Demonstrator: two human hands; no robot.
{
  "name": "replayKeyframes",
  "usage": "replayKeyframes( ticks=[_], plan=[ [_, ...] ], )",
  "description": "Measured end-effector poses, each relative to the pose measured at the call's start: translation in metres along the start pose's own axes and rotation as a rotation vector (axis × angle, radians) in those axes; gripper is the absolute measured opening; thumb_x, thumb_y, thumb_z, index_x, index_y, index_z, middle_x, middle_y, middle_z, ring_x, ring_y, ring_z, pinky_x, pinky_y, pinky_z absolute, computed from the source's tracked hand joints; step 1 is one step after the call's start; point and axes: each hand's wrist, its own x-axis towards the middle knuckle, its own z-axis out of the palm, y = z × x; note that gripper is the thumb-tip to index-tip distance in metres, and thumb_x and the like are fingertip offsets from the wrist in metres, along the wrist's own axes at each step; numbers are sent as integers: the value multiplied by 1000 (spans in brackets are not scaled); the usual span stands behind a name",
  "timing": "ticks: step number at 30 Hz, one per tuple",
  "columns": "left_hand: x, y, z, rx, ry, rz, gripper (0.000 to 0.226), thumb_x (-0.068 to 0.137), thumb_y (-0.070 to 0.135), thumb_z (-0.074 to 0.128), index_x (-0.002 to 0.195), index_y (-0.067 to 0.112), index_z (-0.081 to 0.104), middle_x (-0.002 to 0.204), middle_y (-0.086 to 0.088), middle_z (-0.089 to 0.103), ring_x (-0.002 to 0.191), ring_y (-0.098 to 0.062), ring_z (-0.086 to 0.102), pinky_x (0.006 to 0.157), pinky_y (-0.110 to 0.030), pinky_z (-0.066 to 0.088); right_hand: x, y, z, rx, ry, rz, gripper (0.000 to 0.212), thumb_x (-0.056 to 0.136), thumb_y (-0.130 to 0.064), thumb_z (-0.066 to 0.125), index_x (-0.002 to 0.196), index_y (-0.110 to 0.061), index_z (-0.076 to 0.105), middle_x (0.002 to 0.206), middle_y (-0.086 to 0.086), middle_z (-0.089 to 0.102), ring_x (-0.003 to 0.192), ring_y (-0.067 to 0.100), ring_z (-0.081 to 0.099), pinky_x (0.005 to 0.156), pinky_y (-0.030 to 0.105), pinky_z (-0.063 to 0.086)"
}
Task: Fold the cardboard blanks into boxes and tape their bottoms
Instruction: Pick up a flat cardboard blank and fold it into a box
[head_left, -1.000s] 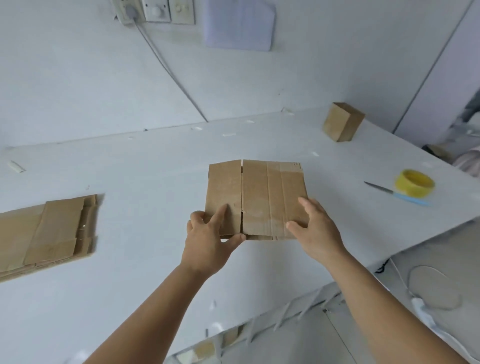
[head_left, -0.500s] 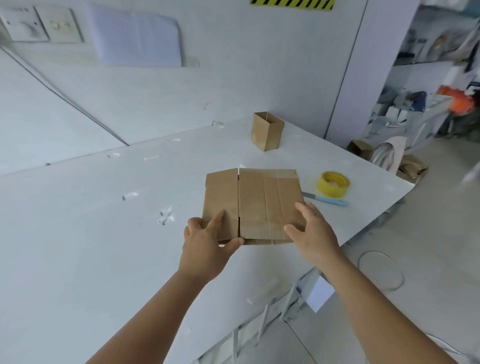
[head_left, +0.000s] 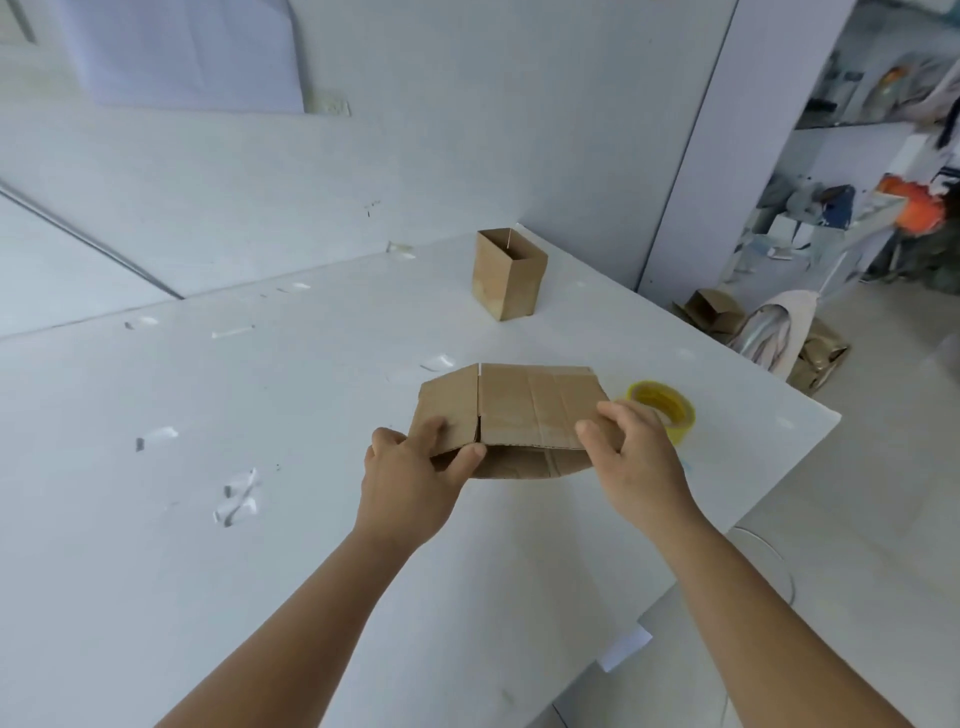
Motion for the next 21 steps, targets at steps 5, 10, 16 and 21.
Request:
replayKeyframes(
  ticks=[5, 10, 16, 21],
  plan=[
    [19, 14, -3, -62, 117, -62, 51, 88, 48, 56, 132, 24, 50, 114, -2, 45, 99, -17, 53, 86, -27, 41, 35, 1, -7, 124, -36, -54, 48, 89, -41, 59, 130, -16, 52, 128, -5, 51, 118, 10, 46, 91, 20, 35],
    [17, 39, 5, -116, 287, -88, 43, 86, 40, 62, 121, 20, 48, 104, 4, 57, 89, -9, 56, 73, -23, 39, 71, 4, -18, 259, -134, -98, 42, 86, -38, 62, 124, -23, 52, 102, -12, 60, 95, 8, 57, 77, 23, 41],
    [5, 74, 26, -151, 394, -179, 36, 80, 57, 55, 108, 35, 52, 100, -1, 62, 86, -6, 59, 65, -21, 39, 103, 16, -32, 399, -296, -159, 38, 88, -36, 62, 121, -21, 51, 110, -9, 62, 84, -6, 57, 62, 11, 43],
    [-19, 90, 44, -114, 425, -234, 41, 78, 58, 59, 111, 33, 58, 100, 5, 58, 89, -3, 56, 69, -14, 38, 111, 27, -39, 464, -378, -204, 31, 88, -37, 61, 113, -19, 56, 99, -15, 62, 90, -3, 57, 73, 18, 44]
  ],
)
